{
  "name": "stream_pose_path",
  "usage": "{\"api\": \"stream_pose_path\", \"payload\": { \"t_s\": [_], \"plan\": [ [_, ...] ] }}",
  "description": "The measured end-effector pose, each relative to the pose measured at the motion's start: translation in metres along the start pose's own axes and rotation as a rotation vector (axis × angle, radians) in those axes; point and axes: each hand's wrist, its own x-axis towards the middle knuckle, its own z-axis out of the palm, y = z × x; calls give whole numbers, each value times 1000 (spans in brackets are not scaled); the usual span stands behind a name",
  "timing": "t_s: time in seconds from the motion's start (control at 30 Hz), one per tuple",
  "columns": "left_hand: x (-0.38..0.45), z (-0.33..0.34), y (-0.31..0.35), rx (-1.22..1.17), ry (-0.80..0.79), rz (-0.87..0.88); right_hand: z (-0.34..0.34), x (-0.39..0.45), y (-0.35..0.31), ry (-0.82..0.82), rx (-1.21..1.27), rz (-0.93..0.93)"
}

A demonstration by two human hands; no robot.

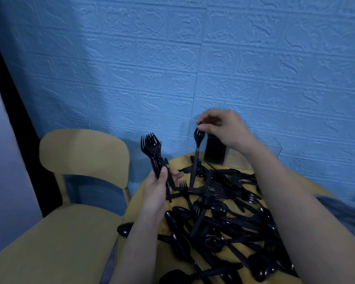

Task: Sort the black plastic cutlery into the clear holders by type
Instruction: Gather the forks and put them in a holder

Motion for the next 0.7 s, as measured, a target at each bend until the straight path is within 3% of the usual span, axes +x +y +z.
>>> {"api": "stream_pose_path", "payload": {
  "t_s": [0.13, 0.43, 0.6, 0.7],
  "plan": [
    [-1, 2, 0, 143, -40, -32, 21, 3, -15, -140, -56, -34],
    [0, 1, 4, 100, -139, -97, 66, 18, -4, -127, -317, -114],
    [9, -9, 7, 9, 55, -69, 71, 28, 9, -162, -199, 65],
    [13, -14, 5, -30, 145, -64, 81, 30, 34, -328, -395, 191]
  ]
}}
